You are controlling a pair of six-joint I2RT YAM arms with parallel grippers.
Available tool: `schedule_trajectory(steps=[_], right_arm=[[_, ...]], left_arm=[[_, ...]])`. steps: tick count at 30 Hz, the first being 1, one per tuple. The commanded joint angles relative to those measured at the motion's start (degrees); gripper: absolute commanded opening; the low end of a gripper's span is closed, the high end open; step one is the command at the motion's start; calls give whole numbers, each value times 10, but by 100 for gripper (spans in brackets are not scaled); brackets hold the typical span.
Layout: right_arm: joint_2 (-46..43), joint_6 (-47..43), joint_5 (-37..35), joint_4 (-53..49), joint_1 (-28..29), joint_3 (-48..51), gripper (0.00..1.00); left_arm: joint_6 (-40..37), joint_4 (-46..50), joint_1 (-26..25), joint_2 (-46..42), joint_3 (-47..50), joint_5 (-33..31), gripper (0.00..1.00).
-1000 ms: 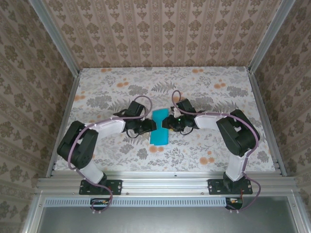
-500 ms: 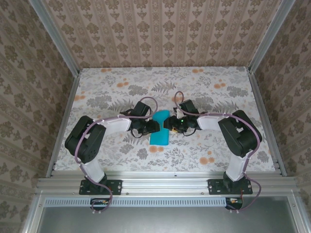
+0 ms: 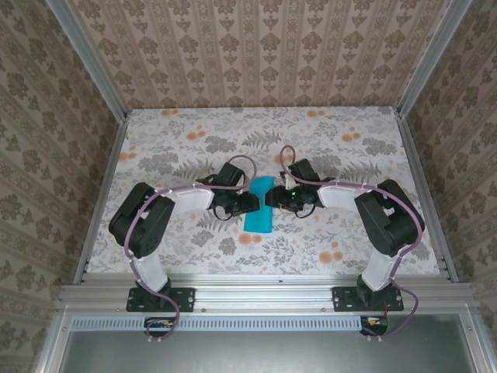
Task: Fold a paper plane with a square sheet of paper (pick it up from the middle)
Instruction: Fold the square sheet of paper in half at the center of the table.
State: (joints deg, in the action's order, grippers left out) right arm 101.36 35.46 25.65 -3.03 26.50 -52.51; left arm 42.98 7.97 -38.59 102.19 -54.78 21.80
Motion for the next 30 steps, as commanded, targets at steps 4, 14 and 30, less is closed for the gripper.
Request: schedule_trajectory(steps=[4,14,30], right_arm=[[7,-25,-21,-37,1,-22,53],[13,-55,-45,-71,2,-35,41],[23,-99,-71,-117,2,-53,35]], left_arm=[[15,-10,-4,12,-10,16,41],[5,6,-3,-7,-15,17,43],[-31,76,21,-63,-36,6,45]])
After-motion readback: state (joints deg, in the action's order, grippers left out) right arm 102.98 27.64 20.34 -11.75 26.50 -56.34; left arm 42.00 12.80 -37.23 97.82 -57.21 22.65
